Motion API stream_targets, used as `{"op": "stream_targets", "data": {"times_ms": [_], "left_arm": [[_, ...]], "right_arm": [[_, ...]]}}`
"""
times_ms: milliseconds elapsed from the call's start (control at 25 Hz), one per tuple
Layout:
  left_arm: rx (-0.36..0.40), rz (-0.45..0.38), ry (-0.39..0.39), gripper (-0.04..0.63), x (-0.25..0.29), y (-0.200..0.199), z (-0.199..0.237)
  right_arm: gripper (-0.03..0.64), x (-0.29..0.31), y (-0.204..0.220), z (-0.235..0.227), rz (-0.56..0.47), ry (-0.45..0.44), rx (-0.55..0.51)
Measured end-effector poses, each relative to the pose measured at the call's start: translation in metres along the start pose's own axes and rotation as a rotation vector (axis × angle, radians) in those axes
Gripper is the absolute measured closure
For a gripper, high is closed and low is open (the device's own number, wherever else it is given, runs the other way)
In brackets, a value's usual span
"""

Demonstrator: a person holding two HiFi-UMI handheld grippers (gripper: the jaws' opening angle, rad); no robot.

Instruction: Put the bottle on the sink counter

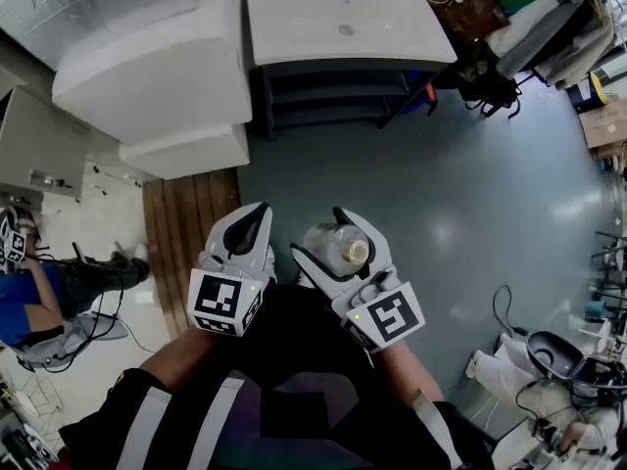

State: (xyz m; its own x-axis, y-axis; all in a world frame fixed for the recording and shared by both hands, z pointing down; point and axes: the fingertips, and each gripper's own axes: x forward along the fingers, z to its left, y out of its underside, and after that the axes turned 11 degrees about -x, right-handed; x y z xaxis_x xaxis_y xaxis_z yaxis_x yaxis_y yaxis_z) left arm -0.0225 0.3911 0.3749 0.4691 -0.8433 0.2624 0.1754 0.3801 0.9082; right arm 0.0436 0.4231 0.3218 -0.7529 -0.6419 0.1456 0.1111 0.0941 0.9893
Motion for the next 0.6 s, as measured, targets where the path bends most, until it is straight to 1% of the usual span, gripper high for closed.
{"op": "stream_targets", "data": {"times_ms": [120, 240, 440, 600], "left_arm": [[0.005, -0.003, 0.007, 0.592, 0.001, -0.003, -0.001], [0.011, -0.007, 0.016, 0.592, 0.003, -0.007, -0.001], [0.019, -0.011, 0.042, 0.592, 0.006, -0.013, 0.003], [0.030, -0.016, 0.068, 0.592, 0.009, -0.020, 0.006]], "right_arm": [[0.281, 0.000, -0.005, -0.001, -0.013, 0.003, 0.013], [0.281, 0.000, -0.010, -0.005, -0.054, 0.013, 0.007], [0.281, 0.004, -0.011, -0.009, -0.037, 0.048, -0.025], [0.281, 0.009, -0.015, -0.014, -0.036, 0.082, -0.023]]}}
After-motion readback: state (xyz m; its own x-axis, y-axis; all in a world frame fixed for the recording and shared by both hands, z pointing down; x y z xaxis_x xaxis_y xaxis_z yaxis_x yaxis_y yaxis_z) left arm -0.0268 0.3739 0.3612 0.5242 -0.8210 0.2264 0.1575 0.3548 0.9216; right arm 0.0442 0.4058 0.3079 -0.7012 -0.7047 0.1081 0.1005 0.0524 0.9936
